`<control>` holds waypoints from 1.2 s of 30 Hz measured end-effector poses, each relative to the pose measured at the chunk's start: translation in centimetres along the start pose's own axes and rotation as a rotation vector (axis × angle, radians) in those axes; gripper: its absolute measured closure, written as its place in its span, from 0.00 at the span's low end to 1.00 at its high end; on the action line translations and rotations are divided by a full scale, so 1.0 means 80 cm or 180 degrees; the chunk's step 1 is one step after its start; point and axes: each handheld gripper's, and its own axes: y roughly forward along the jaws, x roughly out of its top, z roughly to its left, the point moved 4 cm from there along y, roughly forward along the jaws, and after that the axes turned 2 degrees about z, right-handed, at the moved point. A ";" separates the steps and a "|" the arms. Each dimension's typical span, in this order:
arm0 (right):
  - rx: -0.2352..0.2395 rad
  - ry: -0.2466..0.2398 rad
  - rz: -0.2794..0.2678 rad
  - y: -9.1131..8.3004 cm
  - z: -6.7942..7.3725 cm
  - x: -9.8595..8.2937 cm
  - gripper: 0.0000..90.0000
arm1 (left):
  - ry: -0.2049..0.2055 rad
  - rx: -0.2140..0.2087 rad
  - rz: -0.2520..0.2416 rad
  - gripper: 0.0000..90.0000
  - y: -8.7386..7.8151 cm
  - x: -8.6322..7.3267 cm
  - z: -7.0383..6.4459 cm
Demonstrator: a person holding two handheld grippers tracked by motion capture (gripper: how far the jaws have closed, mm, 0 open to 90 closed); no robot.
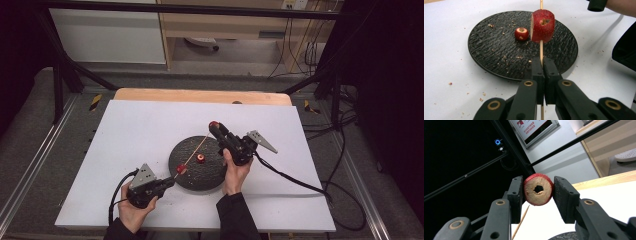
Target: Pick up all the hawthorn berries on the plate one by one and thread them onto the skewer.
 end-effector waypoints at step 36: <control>0.0057 -0.0032 0.0068 -0.004 0.005 -0.011 0.68 | -0.0118 0.0091 -0.0093 0.98 0.021 0.021 -0.009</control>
